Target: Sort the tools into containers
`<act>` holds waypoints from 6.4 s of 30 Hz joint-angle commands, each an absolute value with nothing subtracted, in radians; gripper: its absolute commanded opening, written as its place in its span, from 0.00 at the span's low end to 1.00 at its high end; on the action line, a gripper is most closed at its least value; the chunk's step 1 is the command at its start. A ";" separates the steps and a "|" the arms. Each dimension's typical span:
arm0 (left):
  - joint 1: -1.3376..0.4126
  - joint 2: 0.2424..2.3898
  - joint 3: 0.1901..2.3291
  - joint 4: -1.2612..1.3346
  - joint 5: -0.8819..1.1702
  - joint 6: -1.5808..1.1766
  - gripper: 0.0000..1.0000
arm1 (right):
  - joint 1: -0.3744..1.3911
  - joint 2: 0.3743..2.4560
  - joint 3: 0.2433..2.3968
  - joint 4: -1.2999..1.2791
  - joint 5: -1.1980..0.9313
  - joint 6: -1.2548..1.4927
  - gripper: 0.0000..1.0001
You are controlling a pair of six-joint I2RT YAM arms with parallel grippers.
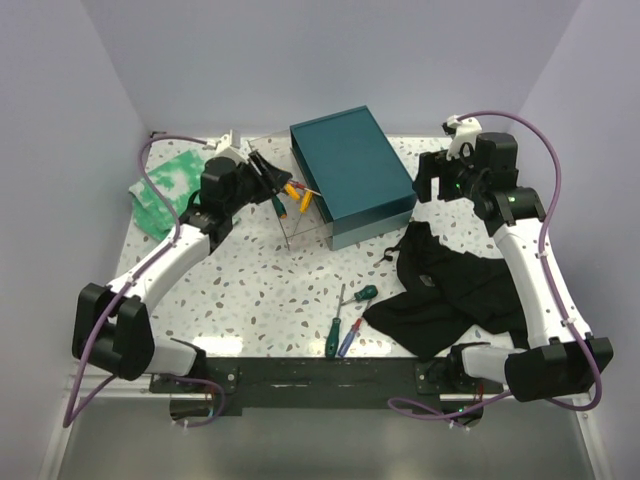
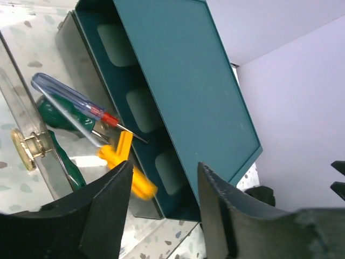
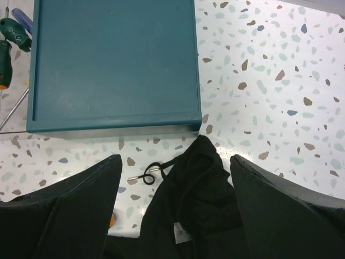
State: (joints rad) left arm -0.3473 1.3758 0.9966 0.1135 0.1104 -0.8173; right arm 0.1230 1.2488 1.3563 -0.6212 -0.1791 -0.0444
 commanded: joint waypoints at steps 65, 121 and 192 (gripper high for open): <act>-1.095 1.589 0.896 -0.428 0.103 -0.259 0.53 | 0.097 1.187 1.252 -0.600 -0.236 -0.021 0.85; -0.650 1.479 1.287 -0.057 0.374 -0.292 0.57 | 0.026 1.198 1.235 -0.568 -0.265 0.032 0.85; -0.391 1.531 1.384 -0.100 0.179 -0.551 0.66 | -0.078 1.137 1.187 -0.563 -0.293 0.080 0.85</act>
